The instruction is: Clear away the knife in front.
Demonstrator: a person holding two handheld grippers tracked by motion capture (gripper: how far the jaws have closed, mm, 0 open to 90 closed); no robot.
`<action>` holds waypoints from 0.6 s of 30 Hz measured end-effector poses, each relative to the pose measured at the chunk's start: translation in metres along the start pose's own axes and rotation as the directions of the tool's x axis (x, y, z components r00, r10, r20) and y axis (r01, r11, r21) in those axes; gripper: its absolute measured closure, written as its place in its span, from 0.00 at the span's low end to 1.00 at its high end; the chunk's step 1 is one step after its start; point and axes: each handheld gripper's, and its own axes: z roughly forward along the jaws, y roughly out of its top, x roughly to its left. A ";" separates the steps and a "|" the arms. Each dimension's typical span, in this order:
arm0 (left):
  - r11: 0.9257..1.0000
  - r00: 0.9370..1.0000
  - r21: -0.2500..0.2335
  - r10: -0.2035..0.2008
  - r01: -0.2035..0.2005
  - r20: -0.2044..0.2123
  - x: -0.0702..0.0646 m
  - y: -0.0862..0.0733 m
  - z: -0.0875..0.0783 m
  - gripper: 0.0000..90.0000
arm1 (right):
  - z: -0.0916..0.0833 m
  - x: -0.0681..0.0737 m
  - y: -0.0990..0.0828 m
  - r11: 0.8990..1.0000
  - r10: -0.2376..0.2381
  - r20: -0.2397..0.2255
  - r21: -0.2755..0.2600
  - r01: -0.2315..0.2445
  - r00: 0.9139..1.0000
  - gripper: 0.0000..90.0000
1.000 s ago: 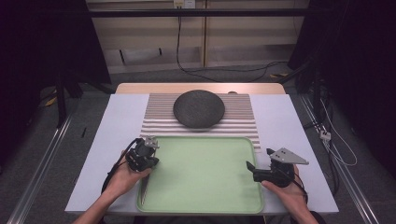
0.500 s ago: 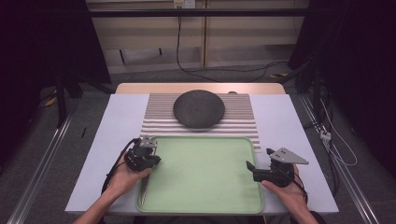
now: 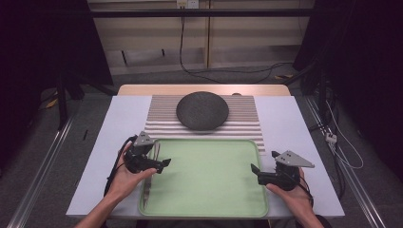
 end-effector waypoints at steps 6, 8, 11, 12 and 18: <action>0.994 0.998 -0.092 -0.053 0.052 -0.013 0.006 -0.002 -0.017 0.08 | 0.000 0.000 0.000 1.000 0.000 0.000 -0.001 0.000 1.000 0.10; 0.994 0.997 -0.089 -0.067 0.063 -0.047 0.008 -0.003 -0.020 0.08 | 0.000 0.000 0.000 1.000 0.002 0.000 0.000 -0.002 1.000 0.10; 0.993 0.995 -0.092 -0.078 0.071 -0.067 0.008 -0.008 -0.022 0.08 | 0.000 0.000 0.000 1.000 0.002 0.000 0.000 -0.002 1.000 0.10; 0.994 0.994 -0.084 -0.079 0.073 -0.074 0.008 -0.009 -0.023 0.08 | 0.001 0.000 0.000 1.000 0.000 0.000 0.000 0.000 1.000 0.10; 0.993 0.991 -0.079 -0.090 0.083 -0.102 0.008 -0.021 -0.032 0.08 | 0.000 0.000 0.000 1.000 0.002 0.002 -0.002 -0.002 1.000 0.10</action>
